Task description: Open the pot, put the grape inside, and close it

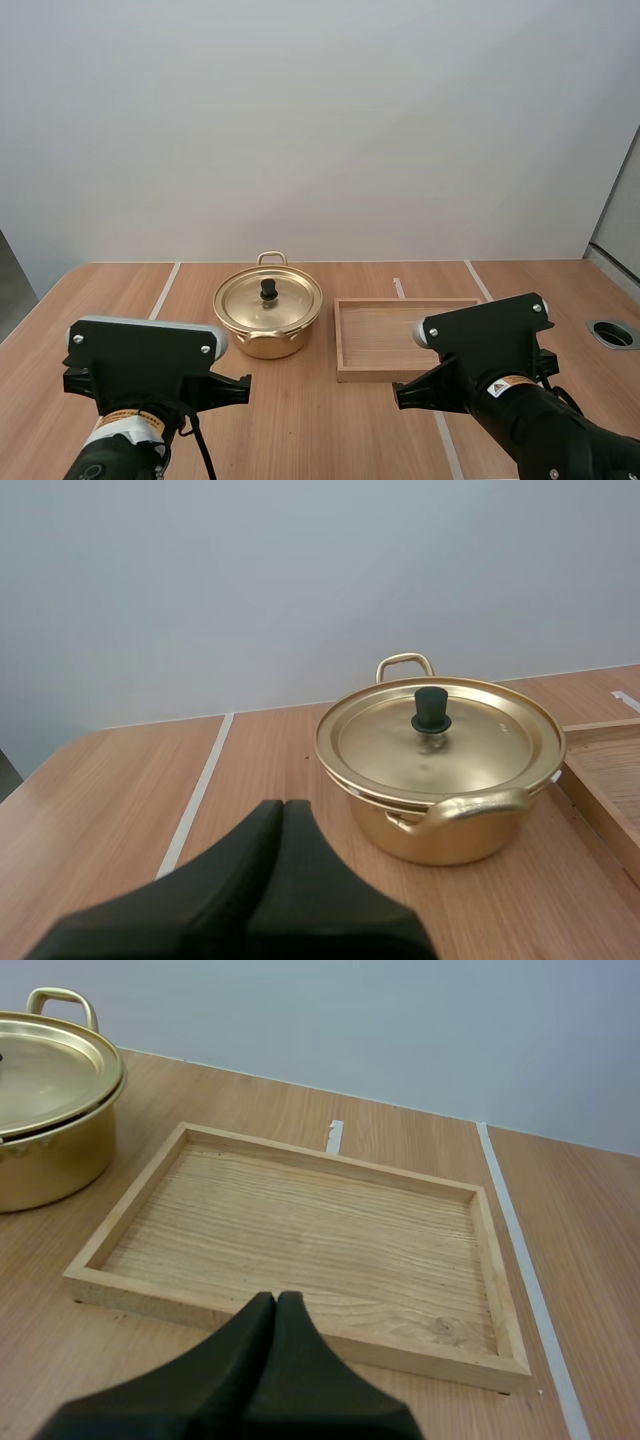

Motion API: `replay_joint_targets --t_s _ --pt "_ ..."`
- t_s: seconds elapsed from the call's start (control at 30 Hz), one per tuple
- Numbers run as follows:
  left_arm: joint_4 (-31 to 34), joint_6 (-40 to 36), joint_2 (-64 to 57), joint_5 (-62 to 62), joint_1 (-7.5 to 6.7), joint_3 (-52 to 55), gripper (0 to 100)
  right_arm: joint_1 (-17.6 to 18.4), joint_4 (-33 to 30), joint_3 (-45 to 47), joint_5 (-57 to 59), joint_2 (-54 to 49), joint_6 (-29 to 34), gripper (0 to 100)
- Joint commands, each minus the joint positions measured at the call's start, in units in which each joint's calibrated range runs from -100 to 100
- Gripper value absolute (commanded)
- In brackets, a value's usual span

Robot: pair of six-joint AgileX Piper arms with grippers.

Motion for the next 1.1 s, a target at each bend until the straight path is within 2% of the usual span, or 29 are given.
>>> replay_joint_targets --t_s 0.0,0.2,0.33,0.47,0.97,1.07 --pt "0.00 -0.54 -0.39 0.60 0.13 0.00 0 -0.22 -0.41 -0.02 -0.40 -0.28 -1.41 0" --pt "0.00 -0.54 -0.39 0.60 0.33 0.00 0 -0.13 -0.65 1.17 -1.29 -3.38 -1.40 0" --pt "0.00 -0.92 -0.39 0.60 1.20 0.00 0 -0.13 -0.81 4.09 -4.31 -10.61 -1.40 0" --pt "0.00 -0.92 -0.39 0.60 1.32 0.00 0 -0.13 -1.31 4.09 -4.32 -17.43 -1.40 0" --pt "0.00 -0.92 -0.39 -0.49 1.29 0.00 0 -0.07 -2.41 4.09 -3.80 -17.71 -1.40 0" --pt "0.00 -0.92 -0.39 -0.49 1.29 0.00 0 -0.07 -6.17 4.09 -3.01 -17.71 2.65 0"
